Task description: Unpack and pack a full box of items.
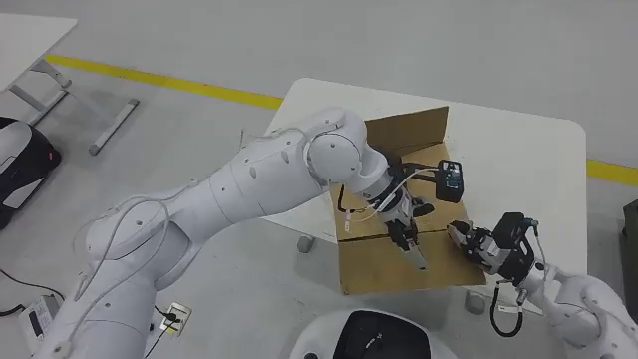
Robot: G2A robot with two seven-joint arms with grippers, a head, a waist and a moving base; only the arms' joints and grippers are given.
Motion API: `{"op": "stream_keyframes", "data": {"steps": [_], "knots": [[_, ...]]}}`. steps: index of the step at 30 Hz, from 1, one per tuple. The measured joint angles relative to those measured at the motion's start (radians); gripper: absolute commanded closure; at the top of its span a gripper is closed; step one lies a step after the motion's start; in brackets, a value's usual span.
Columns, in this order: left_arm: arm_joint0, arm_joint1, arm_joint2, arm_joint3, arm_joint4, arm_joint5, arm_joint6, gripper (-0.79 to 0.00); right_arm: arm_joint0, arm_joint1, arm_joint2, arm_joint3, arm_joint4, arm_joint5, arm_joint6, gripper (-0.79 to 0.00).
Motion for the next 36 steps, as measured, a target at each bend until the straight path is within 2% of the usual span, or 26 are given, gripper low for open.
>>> {"op": "stream_keyframes", "data": {"steps": [5, 6, 10, 15, 21, 30, 36], "knots": [[0.03, 0.006, -0.035, -0.005, 0.133, 0.046, 0.113, -0.785, 0.009, -0.006, -0.018, 0.021, -0.018, 0.005, -0.011, 0.0], [0.039, 0.007, -0.04, -0.005, 0.149, 0.049, 0.133, -0.785, 0.01, -0.007, -0.02, 0.025, -0.015, 0.0, -0.023, -0.022], [0.07, 0.014, -0.065, 0.003, 0.188, 0.046, 0.189, -0.785, 0.009, -0.008, 0.008, 0.033, -0.014, 0.013, -0.113, 0.0], [0.107, 0.028, -0.108, 0.01, 0.212, 0.05, 0.223, -0.785, -0.032, -0.002, 0.104, 0.057, 0.035, 0.116, -0.252, 0.0], [0.161, 0.05, -0.171, 0.0, 0.241, 0.078, 0.276, -0.785, -0.008, -0.015, 0.096, 0.137, 0.087, 0.212, -0.21, 0.0], [0.247, 0.085, -0.252, -0.027, 0.321, 0.173, 0.29, -0.785, 0.055, -0.06, -0.047, 0.249, 0.01, 0.159, -0.286, 0.0], [0.295, 0.102, -0.303, -0.051, 0.327, 0.199, 0.284, -0.785, 0.034, -0.065, -0.071, 0.244, -0.045, 0.109, -0.331, 0.0]]}}
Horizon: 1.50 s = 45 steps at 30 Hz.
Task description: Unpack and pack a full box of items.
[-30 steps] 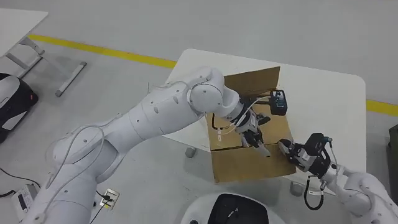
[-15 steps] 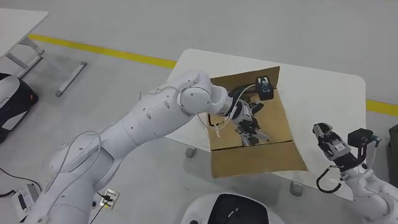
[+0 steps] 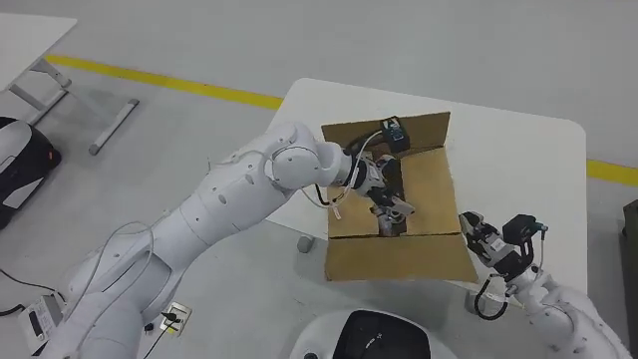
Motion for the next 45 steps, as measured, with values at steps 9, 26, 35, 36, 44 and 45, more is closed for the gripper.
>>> {"op": "stream_keyframes", "data": {"steps": [9, 26, 35, 36, 44, 45], "knots": [[0.044, 0.012, -0.055, -0.04, 0.068, 0.105, 0.004, -0.785, -0.063, 0.007, -0.001, -0.072, -0.047, -0.102, -0.012, 0.0], [0.078, -0.004, -0.006, -0.117, 0.342, 0.539, -0.149, -0.785, -0.102, 0.029, 0.119, -0.116, -0.037, -0.077, -0.037, 0.0], [0.064, -0.03, 0.085, -0.146, 0.538, 0.594, -0.199, -0.785, -0.105, 0.027, 0.13, -0.121, -0.045, -0.077, -0.039, 0.0], [0.064, -0.03, 0.085, -0.146, 0.538, 0.594, -0.199, -0.785, -0.106, 0.027, 0.131, -0.12, -0.046, -0.078, -0.04, 0.0], [0.064, -0.03, 0.085, -0.146, 0.539, 0.594, -0.199, -0.785, -0.12, 0.027, 0.137, -0.118, -0.04, -0.086, -0.031, 0.0], [0.064, -0.03, 0.085, -0.146, 0.539, 0.594, -0.199, -0.785, -0.12, 0.026, 0.136, -0.118, -0.039, -0.086, -0.028, 0.0]]}}
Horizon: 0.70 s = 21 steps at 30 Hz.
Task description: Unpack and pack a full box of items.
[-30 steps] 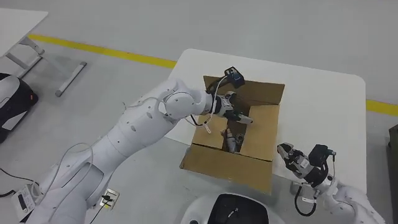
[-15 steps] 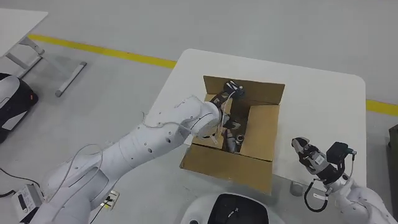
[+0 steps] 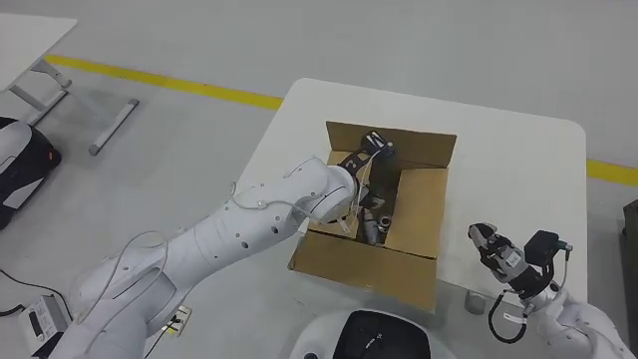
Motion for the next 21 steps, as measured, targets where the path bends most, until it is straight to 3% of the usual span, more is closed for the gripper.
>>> {"op": "stream_keyframes", "data": {"steps": [6, 12, 17, 21], "knots": [[0.034, -0.007, 0.007, 0.007, 0.025, 0.009, 0.048, -0.785, -0.004, -0.001, 0.005, -0.003, 0.005, -0.003, 0.005, 0.0], [0.05, -0.035, 0.061, 0.022, 0.168, 0.105, 0.054, -0.785, -0.019, 0.001, 0.021, -0.003, 0.004, -0.003, 0.005, 0.0], [0.041, -0.073, 0.133, 0.044, 0.392, 0.242, -0.049, -0.785, -0.022, 0.001, 0.026, 0.0, 0.01, -0.005, 0.012, 0.0], [0.032, -0.104, 0.178, 0.067, 0.51, 0.264, -0.116, -0.785, -0.019, 0.0, 0.027, 0.004, 0.016, -0.006, 0.018, 0.0]]}}
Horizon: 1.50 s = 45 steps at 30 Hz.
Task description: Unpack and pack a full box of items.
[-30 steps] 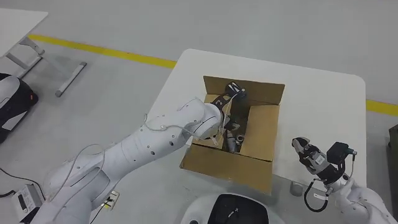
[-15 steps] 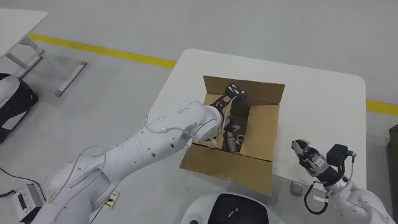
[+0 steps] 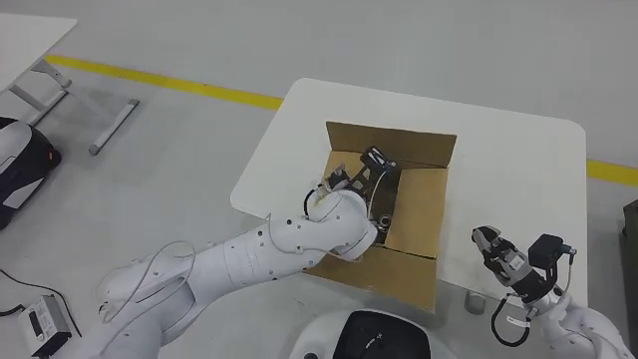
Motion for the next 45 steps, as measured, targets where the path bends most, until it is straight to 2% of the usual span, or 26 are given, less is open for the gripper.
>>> {"op": "stream_keyframes", "data": {"steps": [6, 12, 19, 25, 26, 27, 28, 29, 30, 39, 45], "knots": [[0.002, -0.045, 0.025, 0.031, 0.096, -0.005, -0.083, -0.785, 0.009, -0.004, -0.005, 0.015, 0.006, 0.004, 0.009, 0.0], [0.013, -0.078, 0.014, 0.058, 0.119, -0.033, -0.106, -0.785, 0.015, -0.007, -0.009, 0.024, 0.008, 0.002, 0.013, 0.0], [0.036, -0.104, -0.019, 0.042, 0.125, -0.074, -0.115, -0.785, 0.021, -0.01, -0.009, 0.029, 0.009, 0.006, 0.019, 0.0], [0.054, -0.121, -0.044, 0.085, 0.181, -0.089, -0.122, -0.785, 0.021, -0.011, -0.007, 0.031, 0.008, 0.004, 0.021, 0.0], [0.057, -0.125, -0.048, 0.091, 0.193, -0.093, -0.122, -0.73, 0.02, -0.011, -0.006, 0.031, 0.008, 0.004, 0.02, 0.0], [0.059, -0.128, -0.05, 0.094, 0.201, -0.099, -0.123, -0.502, 0.02, -0.011, -0.006, 0.031, 0.008, 0.004, 0.02, 0.0], [0.062, -0.13, -0.053, 0.097, 0.206, -0.107, -0.123, -0.357, 0.02, -0.011, -0.005, 0.031, 0.008, 0.004, 0.02, 0.0], [0.064, -0.134, -0.059, 0.1, 0.21, -0.114, -0.123, -0.052, 0.019, -0.012, -0.004, 0.031, 0.007, 0.005, 0.02, 0.0], [0.067, -0.136, -0.064, 0.102, 0.216, -0.118, -0.122, 0.0, 0.019, -0.012, -0.004, 0.031, 0.007, 0.006, 0.02, 0.0], [0.099, -0.153, -0.116, 0.097, 0.292, -0.15, -0.094, 0.0, 0.013, -0.013, 0.001, 0.029, 0.002, 0.007, 0.015, 0.0], [0.121, -0.157, -0.179, 0.09, 0.322, -0.158, -0.087, 0.0, 0.008, -0.014, 0.004, 0.026, 0.0, 0.006, 0.012, 0.0]]}}
